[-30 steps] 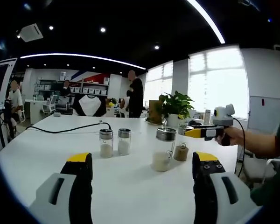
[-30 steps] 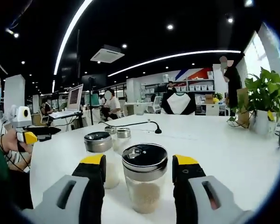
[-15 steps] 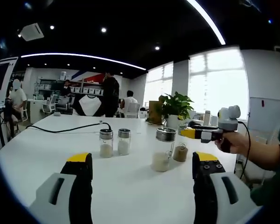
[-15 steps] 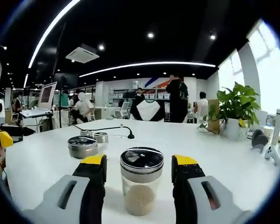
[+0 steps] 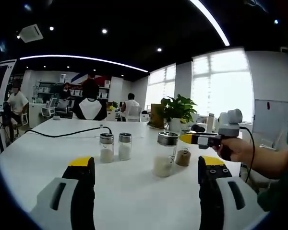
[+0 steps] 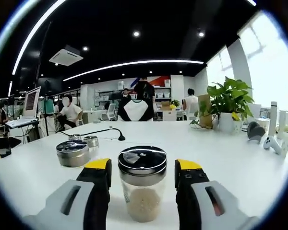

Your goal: Rotate the seasoning bottle until the label or dispensing opening points toward the visible target arrow and the bottle remains upright within the marked orientation range

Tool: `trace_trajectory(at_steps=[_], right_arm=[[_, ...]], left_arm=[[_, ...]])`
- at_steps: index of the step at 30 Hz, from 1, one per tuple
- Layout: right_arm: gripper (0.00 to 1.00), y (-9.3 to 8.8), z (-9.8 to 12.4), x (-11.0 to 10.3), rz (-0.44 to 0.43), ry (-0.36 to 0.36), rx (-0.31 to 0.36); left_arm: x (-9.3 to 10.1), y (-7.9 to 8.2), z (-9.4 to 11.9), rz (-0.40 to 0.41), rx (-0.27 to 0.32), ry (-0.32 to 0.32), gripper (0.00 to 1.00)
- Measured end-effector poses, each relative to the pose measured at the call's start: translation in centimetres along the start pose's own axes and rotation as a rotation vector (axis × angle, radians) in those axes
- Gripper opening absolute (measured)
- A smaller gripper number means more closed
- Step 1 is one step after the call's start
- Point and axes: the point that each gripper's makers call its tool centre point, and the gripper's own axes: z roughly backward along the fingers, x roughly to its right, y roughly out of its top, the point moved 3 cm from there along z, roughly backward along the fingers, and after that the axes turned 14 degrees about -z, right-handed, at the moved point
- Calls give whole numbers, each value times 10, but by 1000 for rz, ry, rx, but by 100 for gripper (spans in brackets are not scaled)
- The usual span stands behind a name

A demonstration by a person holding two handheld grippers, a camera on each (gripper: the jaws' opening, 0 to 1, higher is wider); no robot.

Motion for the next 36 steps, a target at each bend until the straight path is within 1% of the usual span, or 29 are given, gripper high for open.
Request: trace_trajectory(at_steps=[6,12,14,18,21,24,30,36], right_arm=[[50,-5,-3,1,32,-42,-24],[47,-8,-5,1,50,-43,-30],[45,-10,-5,3,49,-53,-43],[40,-11,-6,6,50,-62,-42],[40,-11,-6,6,50,-50,-38],[40,-11,-6,7,49,-46,-36],[40,-11,-6,7,45,-61,-23],[40,-11,-6,7,47,-47,-17]], left_arm=[[2,2,-4,0,1,-10,93],[10,-1,-8,-2,-8,-31,93],[11,-2,-9,0,-17,-37,93],[10,-1,-10,4,-14,-42,93],[9,-1,-11,-3,-14,-41,93],[11,-2,-11,7,-10,-48,93],[14,-1,-10,4,1,-52,93],[10,-2,-7,0,-3,-42,93]])
